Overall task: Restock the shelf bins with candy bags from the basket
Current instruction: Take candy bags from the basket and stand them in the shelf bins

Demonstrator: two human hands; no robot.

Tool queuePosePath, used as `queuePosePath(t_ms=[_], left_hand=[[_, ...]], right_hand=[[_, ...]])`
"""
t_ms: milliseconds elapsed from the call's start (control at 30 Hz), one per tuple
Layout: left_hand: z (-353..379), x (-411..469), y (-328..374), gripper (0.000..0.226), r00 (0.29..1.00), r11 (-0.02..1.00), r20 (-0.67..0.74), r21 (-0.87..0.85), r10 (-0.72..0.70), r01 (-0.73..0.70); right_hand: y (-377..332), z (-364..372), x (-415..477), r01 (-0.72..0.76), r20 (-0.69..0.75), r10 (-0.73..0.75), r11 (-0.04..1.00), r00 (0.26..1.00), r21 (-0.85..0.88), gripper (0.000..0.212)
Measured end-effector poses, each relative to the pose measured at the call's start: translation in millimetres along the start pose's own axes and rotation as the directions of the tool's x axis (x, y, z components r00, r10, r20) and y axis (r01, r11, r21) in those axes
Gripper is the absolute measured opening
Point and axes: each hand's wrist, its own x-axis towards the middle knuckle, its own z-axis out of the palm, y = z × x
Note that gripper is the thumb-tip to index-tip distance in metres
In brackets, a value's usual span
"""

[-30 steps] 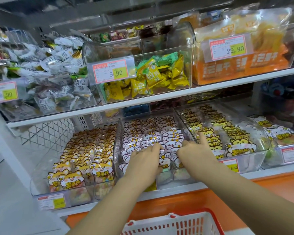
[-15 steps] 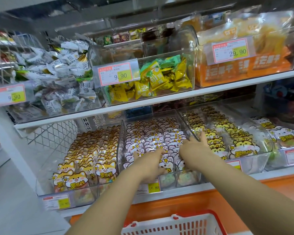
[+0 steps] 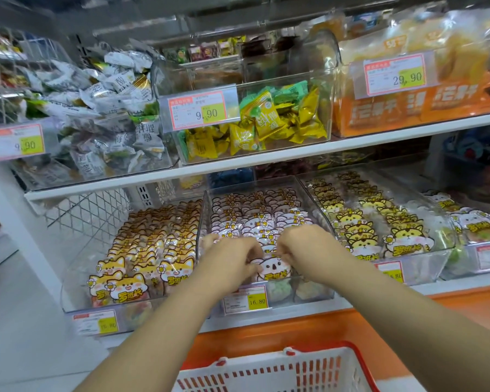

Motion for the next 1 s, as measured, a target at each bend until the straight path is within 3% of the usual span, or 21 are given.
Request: queuePosePath(t_ms=[200,467,533,667,767,833,900,1000], left_hand=[[15.5,13.4,7.1,0.014,1.000,0.999,0.015,0.052,0.004,-0.004],[24.6,14.8,4.8,0.011,0.999,0.995,0.033,0.093,0.018,-0.021],[20.4,9.8,3.6,0.014,0.999,0.992,0.012,0.115,0.042,-0.043],[30.3,-26.0,-9.3,0.027,0.948,0.997,-0.310,-0.007,0.068,-0.073],[53.9,-73.2,-17.0,0.024,0.845,0.971,-0.533,-0.172,0.048,-0.164],[77.2,-106.8,-21.6,0.025,0.837,0.944,-0.548,-0.282,-0.010,-0.173],[106.4,-136.9,-28.1,0.025,0.884,0.924,-0.457,-0.373,-0.102,-0.087],[157.9,-172.2,-40.2,0.023,0.959,0.852,-0.112,-0.493,-0.261,0.174]], right_hand=[[-1.0,9.4,7.9,-0.035,0.025,0.042,0.976,0.999,-0.213,0.020],[-2.1,33.4,3.5,-0.076,-0.045,0.068,0.975,0.997,-0.206,0.020],[-3.1,40.4,-7.7,-0.072,-0.155,0.051,0.989,0.987,-0.133,0.020],[-3.2,51.2,-37.6,-0.039,-0.461,0.060,0.998,0.885,0.054,0.039],[-17.9,62.8,-59.7,0.094,-0.536,-0.030,0.991,0.844,0.092,0.023],[-29.4,72.9,-74.4,0.141,-0.476,-0.059,0.980,0.877,0.137,0.019],[-40.8,86.4,-87.1,0.105,-0.315,-0.036,0.973,0.948,0.206,0.021],[-56.5,120.8,-100.4,0.068,-0.030,-0.064,0.981,0.998,0.180,0.023]])
